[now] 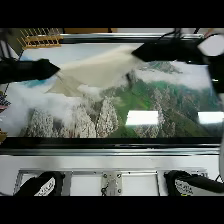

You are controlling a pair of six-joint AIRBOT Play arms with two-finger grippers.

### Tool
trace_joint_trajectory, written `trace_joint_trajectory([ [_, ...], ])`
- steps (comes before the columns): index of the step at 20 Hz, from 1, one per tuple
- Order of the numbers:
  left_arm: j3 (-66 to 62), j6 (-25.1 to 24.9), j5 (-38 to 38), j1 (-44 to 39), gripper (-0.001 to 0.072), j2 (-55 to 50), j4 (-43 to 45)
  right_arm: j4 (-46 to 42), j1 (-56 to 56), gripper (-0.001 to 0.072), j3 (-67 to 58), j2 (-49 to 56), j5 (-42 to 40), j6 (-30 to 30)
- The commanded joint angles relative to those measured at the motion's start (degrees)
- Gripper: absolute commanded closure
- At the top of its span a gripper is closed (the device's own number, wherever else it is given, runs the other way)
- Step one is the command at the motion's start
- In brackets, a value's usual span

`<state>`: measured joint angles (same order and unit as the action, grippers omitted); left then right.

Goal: Fold the clothes and pants, and hang the long-sleeved shirts on hangers.

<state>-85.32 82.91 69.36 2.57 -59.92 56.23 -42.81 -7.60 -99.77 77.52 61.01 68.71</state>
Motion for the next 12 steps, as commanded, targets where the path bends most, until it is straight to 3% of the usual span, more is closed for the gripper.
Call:
trace_joint_trajectory([
  [1,-9.01,0.02,1.84,-4.28,0.0691,10.32,0.85,-1.16,0.96,0.0698,-1.11,-14.69,0.35,4.02],
  [5,-10.88,0.66,-1.29,-8.98,0.0691,15.13,1.27,-8.41,0.96,0.0698,-1.09,-23.41,2.58,13.25],
  [9,0.02,1.97,-1.44,-10.12,0.0691,14.38,1.25,-14.36,0.94,0.0698,1.77,-24.52,14.49,19.52],
  [12,10.03,2.01,-1.4,-10.25,0.0691,9.22,0.76,-15.04,-0.26,0.0698,12.17,-24.76,18.95,21.42],
])
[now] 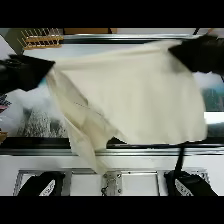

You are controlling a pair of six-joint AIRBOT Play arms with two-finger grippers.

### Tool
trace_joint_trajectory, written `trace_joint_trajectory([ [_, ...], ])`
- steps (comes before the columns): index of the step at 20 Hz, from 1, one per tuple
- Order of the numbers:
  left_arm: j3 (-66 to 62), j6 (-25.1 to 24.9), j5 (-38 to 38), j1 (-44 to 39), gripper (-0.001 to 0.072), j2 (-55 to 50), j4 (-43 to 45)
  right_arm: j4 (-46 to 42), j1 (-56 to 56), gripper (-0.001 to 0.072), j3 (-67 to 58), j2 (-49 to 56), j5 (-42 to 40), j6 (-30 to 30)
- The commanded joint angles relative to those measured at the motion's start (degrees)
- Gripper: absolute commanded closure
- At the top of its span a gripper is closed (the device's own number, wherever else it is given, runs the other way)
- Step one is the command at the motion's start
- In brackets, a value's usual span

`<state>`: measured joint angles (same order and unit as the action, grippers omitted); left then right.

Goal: Fold the clothes and pants, and hang the long-sleeved shirts on hangers.

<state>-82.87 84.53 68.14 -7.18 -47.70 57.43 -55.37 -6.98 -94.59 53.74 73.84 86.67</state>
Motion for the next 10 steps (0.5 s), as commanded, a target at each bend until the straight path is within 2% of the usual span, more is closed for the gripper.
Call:
trace_joint_trajectory([
  [1,10.51,0.42,-0.24,-1.16,0.0691,-5.49,-0.55,-2.54,-1.88,0.0698,11.41,-1.14,5.88,3.48],
  [4,17.44,0.31,-0.7,-4.63,0.069,-12.83,-0.42,-2.51,-4.09,0.0698,24.85,-1.09,2.23,3.61],
  [5,18.99,0.31,-0.81,-5.53,0.054,-15.1,-0.24,-2.56,-4.15,0.0698,28.2,-1.11,0.74,3.58],
  [6,20.0,0.28,-0.83,-5.79,0.0128,-17.2,0.07,-3.06,-4.15,0.0698,30.93,-1.11,-0.17,3.58],
  [7,20.5,0.35,-0.46,-5.16,0.0017,-18.64,-0.04,-4.35,-4.15,0.0698,32.44,-1.11,0.17,3.58],
  [10,23.93,0.44,-1.6,-0.44,0.0016,-18.05,-0.07,-7.72,-4.15,0.0697,33.11,-1.44,1.95,3.58],
])
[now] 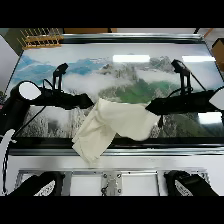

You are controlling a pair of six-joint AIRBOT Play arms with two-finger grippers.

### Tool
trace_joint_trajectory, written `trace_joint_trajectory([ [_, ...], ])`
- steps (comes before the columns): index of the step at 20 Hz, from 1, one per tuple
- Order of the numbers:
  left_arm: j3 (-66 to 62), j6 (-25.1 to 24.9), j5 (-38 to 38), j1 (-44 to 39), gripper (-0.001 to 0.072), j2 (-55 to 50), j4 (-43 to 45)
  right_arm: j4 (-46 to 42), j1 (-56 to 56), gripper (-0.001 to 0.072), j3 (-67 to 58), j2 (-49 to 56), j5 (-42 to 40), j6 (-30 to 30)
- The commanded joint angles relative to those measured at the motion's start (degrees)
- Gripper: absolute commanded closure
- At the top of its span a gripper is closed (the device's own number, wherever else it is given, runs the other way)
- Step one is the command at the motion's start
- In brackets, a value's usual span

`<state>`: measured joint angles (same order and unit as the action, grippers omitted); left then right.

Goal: Fold the clothes and pants, and hang the long-sleeved shirts on hangers.

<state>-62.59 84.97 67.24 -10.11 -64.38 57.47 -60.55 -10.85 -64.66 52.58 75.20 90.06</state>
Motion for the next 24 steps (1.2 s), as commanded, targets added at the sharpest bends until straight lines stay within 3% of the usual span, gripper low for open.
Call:
trace_joint_trajectory([
  [1,5.86,0.81,-1.36,4.09,0.0017,-0.35,-0.15,-2.47,-0.28,0.0698,3.19,-0.44,0.42,0.22],
  [4,14.21,3.8,-6.23,5.75,0.0017,1.14,-0.98,-2.45,-0.28,0.0697,3.19,-0.48,-0.35,0.22],
  [9,20.44,1.75,-15.96,0.52,0.0017,-6.27,-7.54,-2.43,-0.28,0.0697,3.19,-0.48,-0.31,0.22],
  [16,13.9,-6.56,-11.91,-6.43,0.0017,-17.09,-7.23,-2.29,-0.28,0.0697,3.19,-0.48,-0.17,0.2],
  [18,12.85,-6.6,-10.4,-8.94,0.0017,-17.79,-2.8,-2.29,-0.28,0.0697,3.19,-0.48,-0.17,0.2],
  [19,12.44,-5.99,-10.16,-10.19,0.0055,-18.05,0.15,-2.29,-0.28,0.0697,3.19,-0.48,-0.17,0.2],
  [20,12.31,-4.5,-10.01,-11.28,0.0229,-18.03,2.99,-2.29,-0.28,0.0696,3.19,-0.48,-0.2,0.2],
  [22,12.13,-2.56,-9.73,-11.82,0.0687,-17.94,6.82,-2.43,-0.22,0.0697,3.17,-0.48,-0.57,0.04],
  [24,8.59,-1.05,-6.23,-9.73,0.0692,-16.02,12.74,-2.45,1.01,0.0697,1.6,-0.5,-1.62,-0.09],
])
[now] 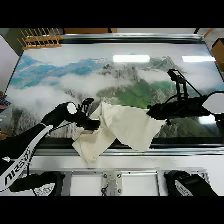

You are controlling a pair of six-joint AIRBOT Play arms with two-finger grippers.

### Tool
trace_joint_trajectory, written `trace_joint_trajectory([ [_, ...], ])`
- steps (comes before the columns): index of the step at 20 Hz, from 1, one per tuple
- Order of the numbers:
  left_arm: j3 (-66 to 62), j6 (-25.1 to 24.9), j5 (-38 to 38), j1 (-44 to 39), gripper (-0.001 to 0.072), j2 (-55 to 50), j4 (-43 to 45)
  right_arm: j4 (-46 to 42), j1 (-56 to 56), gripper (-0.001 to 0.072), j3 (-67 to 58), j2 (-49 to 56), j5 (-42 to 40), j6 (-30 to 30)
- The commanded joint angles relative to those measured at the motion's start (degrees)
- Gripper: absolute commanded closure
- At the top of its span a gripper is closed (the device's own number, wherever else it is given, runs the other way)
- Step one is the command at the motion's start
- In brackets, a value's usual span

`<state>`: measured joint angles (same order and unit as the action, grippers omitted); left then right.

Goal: Fold the clothes and pants, and hang the long-sleeved shirts on hangers.

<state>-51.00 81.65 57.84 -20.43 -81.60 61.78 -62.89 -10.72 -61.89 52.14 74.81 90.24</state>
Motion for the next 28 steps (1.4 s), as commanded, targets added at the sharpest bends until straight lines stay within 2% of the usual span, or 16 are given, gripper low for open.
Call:
trace_joint_trajectory([
  [1,-6.56,2.91,5.62,2.67,0.0692,3.58,11.3,-0.11,2.38,0.0697,-3.78,-0.07,-1.22,-0.42],
  [4,-22.4,2.91,11.19,11.76,0.0692,14.38,14.08,-0.04,7.76,0.0697,-16.74,-0.13,-1.07,-0.39],
  [6,-34.16,2.93,12.2,17.46,0.0692,21.33,13.14,0.09,10.23,0.0697,-26.91,-0.33,-1.07,-0.37],
  [9,-47.91,2.95,12.04,21.27,0.0692,29.0,13.25,-0.07,10.64,0.0697,-37.13,-1.31,-1.33,0.02],
  [11,-52.39,2.89,11.54,21.05,0.0692,32.65,13.38,-0.39,10.64,0.0697,-40.04,-3.17,-3.17,2.36],
  [13,-55.06,2.78,10.19,21.44,0.0692,34.84,14.71,-4.57,10.64,0.0697,-40.13,-5.53,-5.2,4.83],
  [16,-56.78,4.35,10.36,24.28,0.0692,35.41,18.12,-14.75,10.64,0.0697,-40.06,-7.8,-0.13,9.66],
  [18,-54.14,4.92,11.76,26.38,0.0692,33.94,16.96,-15.34,10.6,0.0698,-38.8,-7.85,6.93,9.64],
  [21,-46.45,5.31,13.94,26.6,0.0692,29.51,13.6,-9.77,10.49,0.0698,-28.7,-9.14,13.77,8.13],
  [23,-40.79,5.35,14.03,26.6,0.0692,25.22,12.61,-2.97,10.49,0.0697,-16.68,-11.85,12.63,7.76],
  [26,-34.29,5.4,14.01,26.6,0.0691,18.75,11.47,10.78,10.51,0.0685,0.74,-15.69,7.56,3.3],
  [27,-32.83,5.4,13.97,26.6,0.0692,17.03,11.37,14.47,10.51,0.0573,4.68,-16.11,6.16,1.86],
  [28,-31.89,5.4,14.05,26.6,0.0692,15.67,10.93,15.89,10.51,0.0301,7.1,-15.98,5.22,0.31],
])
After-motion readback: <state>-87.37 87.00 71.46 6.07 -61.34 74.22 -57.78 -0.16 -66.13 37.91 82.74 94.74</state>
